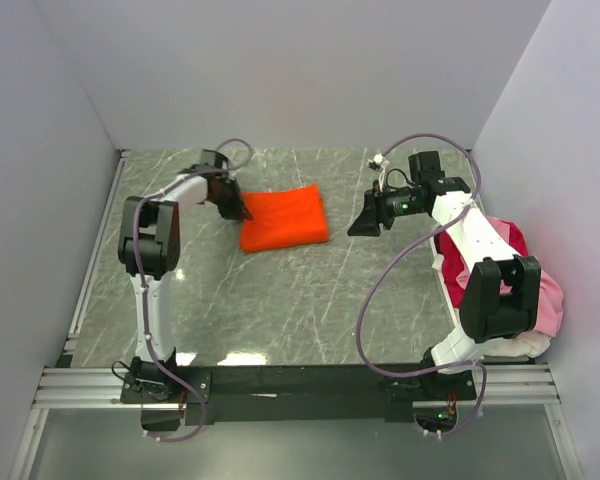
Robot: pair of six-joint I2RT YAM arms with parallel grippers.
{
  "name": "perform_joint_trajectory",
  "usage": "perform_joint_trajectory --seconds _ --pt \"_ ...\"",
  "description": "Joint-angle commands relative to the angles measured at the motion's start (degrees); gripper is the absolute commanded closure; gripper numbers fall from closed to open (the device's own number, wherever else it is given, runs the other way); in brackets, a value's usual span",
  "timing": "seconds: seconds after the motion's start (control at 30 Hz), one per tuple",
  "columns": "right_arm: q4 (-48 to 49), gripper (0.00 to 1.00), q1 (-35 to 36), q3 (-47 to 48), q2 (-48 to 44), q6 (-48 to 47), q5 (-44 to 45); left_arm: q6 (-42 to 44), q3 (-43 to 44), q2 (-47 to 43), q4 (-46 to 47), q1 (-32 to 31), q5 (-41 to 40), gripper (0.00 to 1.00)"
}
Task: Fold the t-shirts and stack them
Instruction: Neatly place the folded tshirt to the corner
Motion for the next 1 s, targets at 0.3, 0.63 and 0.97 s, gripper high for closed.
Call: perform_joint_trajectory --seconds 0.3,0.63,0.97 --pt "-6.2 0.40 -0.3 2.9 -0.1 -7.5 -0.6 16.6 32.7 18.6 -21.5 18.6 -21.0 1.00" --pt "-8.2 0.40 -0.4 3.3 -1.7 -10.2 0.2 16.6 40.6 25.2 -22.3 26.4 -25.8 1.00" --pt "-9.9 0.40 -0.4 3.9 -1.7 -12.0 0.1 15.9 43.8 21.7 -18.7 29.9 -30.7 0.61"
